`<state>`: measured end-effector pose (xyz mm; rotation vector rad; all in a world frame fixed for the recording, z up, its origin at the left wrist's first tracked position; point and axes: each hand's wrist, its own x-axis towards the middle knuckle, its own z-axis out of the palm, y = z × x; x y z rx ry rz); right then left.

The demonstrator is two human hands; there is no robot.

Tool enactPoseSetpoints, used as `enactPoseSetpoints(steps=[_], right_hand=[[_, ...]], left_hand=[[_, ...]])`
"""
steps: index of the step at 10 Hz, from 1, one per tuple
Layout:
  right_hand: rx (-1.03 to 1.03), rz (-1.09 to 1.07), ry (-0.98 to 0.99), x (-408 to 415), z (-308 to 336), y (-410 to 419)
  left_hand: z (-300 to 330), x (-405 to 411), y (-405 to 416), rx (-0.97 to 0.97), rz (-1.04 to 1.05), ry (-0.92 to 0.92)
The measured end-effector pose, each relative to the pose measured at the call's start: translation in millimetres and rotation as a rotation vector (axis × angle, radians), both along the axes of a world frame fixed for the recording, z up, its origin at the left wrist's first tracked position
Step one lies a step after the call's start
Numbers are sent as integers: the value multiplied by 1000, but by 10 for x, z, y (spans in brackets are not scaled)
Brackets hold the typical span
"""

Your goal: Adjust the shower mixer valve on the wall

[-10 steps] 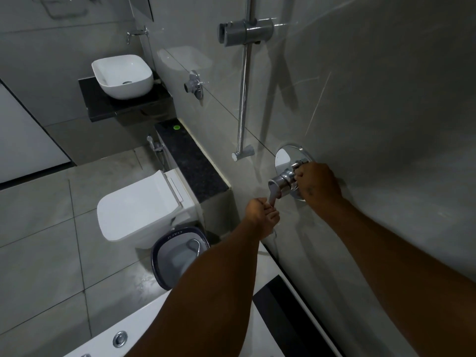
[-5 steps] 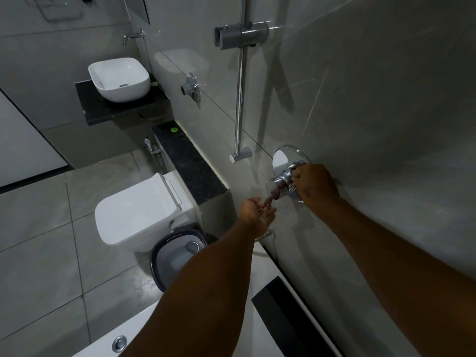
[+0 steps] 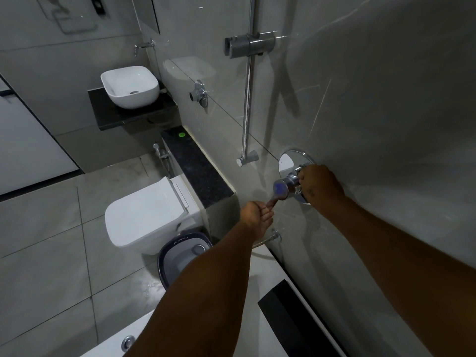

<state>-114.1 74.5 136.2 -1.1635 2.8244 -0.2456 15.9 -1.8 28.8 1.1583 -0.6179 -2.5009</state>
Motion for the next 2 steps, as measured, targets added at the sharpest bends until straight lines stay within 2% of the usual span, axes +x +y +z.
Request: enactPoseSetpoints(steps=[2], right_hand=[[54,25,53,81,225,-67]], left_hand=[[166,263,-70,-130,-38,-109]])
